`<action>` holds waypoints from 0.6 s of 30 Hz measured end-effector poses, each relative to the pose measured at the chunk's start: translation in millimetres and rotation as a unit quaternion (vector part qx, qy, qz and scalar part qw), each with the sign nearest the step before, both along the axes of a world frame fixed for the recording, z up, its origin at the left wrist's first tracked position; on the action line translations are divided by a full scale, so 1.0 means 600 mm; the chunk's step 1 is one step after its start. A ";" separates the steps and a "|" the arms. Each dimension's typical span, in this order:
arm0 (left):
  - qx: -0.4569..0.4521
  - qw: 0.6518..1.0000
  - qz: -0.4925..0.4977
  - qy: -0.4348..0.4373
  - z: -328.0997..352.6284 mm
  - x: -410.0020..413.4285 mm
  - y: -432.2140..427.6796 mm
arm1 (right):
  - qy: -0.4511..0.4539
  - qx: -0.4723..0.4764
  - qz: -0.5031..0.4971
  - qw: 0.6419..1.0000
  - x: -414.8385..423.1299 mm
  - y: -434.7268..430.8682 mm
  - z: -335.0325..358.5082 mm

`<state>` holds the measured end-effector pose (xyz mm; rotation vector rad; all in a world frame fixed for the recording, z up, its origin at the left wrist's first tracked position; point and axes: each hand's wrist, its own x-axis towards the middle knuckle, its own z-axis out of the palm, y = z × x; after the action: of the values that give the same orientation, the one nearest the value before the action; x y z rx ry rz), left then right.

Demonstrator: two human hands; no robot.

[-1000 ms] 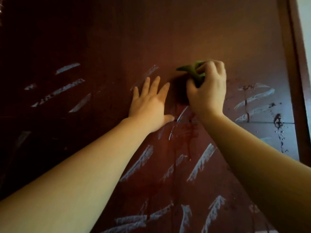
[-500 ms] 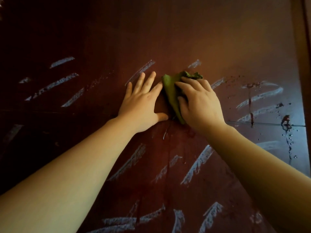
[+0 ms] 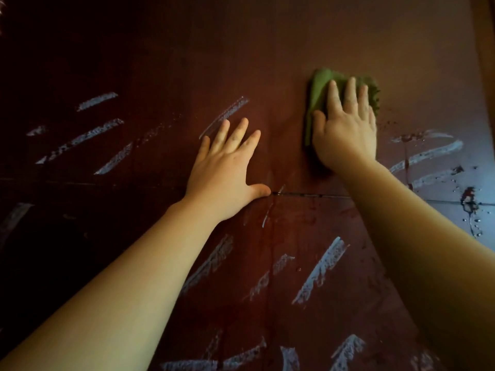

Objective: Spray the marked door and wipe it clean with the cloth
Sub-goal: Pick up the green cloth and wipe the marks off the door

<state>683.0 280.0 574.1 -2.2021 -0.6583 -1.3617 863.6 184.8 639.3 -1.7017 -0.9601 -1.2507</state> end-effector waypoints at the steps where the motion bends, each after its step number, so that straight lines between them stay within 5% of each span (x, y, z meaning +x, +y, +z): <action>1: 0.001 1.000 -0.001 -0.001 -0.001 0.001 0.002 | -0.001 0.000 0.001 1.000 -0.001 -0.001 -0.013; 6: 0.009 1.000 0.008 0.014 0.000 -0.005 0.003 | -0.189 -0.123 0.003 0.974 -0.049 0.023 -0.136; 9: 0.000 0.999 0.026 0.041 -0.011 -0.013 0.001 | -0.218 -0.134 -0.017 0.967 -0.023 0.012 -0.126; 14: -0.019 0.999 0.018 0.034 -0.029 -0.008 -0.010 | 0.004 -0.012 -0.014 1.000 0.058 -0.045 -0.036; 18: -0.024 0.999 0.019 0.034 -0.028 -0.004 -0.009 | -0.181 -0.111 -0.017 0.977 -0.018 0.004 -0.153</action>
<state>680.6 274.4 557.1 -2.2508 -0.7116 -1.2587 852.6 187.4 547.7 -1.6936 -1.3315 -1.5591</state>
